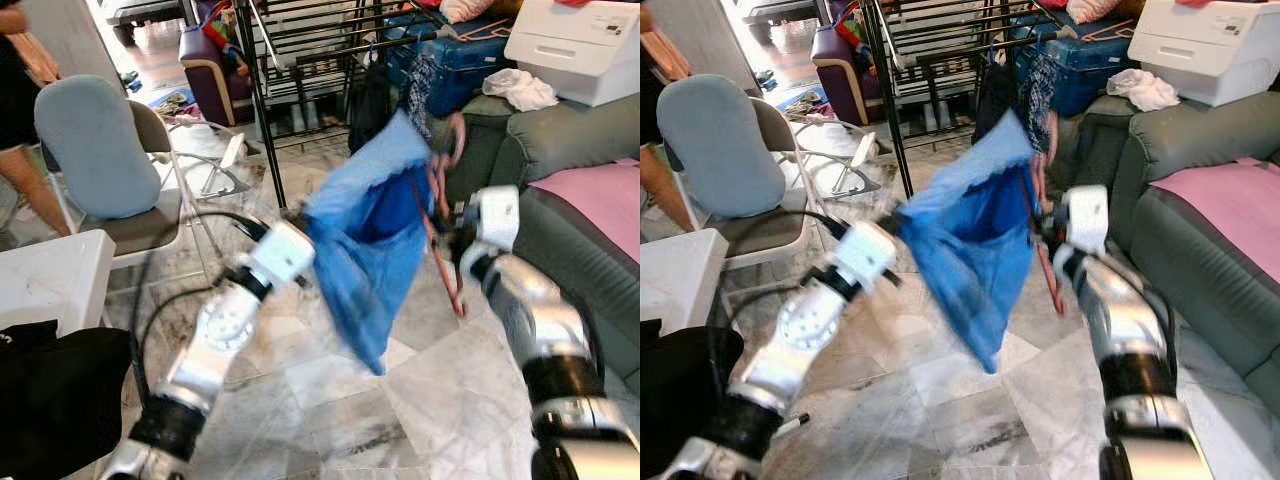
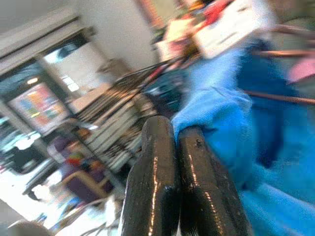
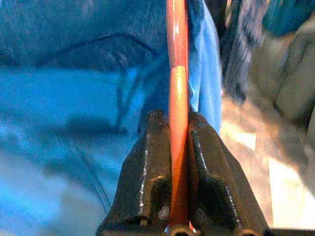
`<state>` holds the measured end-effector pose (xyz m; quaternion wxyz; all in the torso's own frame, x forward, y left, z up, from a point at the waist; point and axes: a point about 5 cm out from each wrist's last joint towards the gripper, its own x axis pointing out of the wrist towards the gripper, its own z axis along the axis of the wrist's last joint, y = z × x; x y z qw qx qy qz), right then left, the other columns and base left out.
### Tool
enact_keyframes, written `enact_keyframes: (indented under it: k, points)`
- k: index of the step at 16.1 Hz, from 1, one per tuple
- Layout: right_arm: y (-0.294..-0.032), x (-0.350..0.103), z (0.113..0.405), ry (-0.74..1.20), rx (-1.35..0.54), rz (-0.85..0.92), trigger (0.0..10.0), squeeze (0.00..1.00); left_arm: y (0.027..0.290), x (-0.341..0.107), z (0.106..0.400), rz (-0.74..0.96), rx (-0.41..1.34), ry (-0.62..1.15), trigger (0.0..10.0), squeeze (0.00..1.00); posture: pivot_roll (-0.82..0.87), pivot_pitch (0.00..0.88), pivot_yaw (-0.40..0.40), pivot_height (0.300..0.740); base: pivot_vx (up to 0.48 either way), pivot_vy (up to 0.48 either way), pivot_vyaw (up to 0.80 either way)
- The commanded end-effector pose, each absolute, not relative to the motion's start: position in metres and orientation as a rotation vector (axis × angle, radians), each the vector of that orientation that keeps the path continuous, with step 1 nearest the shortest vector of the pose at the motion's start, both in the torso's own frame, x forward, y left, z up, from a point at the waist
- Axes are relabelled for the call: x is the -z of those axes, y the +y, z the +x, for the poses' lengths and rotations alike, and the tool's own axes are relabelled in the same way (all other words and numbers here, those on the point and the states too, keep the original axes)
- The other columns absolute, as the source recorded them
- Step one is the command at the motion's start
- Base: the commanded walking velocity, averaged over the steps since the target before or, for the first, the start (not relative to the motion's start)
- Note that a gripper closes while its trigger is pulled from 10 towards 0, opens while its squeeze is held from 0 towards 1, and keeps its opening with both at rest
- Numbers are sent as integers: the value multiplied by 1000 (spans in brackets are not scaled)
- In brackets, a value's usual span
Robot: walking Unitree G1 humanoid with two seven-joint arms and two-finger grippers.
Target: Hang hanger
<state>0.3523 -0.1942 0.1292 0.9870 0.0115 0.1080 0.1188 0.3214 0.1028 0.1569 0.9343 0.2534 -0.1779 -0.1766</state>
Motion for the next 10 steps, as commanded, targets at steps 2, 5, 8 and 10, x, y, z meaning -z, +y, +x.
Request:
enact_keyframes:
  k: [2,5,8,10]
  points:
    - [-188,-133,351,229,-289,-9,10000,0,120,-164,330,513,271,-358,10000,0,-126,0,87,740,0,0,0]
    - [-176,-109,332,381,-451,-43,10000,0,118,-166,332,520,303,-378,10000,0,-129,0,91,740,0,0,0]
    - [-164,-105,319,431,-591,-18,10000,0,111,-166,331,577,366,-398,10000,0,-128,0,94,740,0,0,0]
    - [-159,-105,313,456,-669,-5,10000,0,105,-163,328,593,409,-404,10000,0,-127,0,92,740,0,0,0]
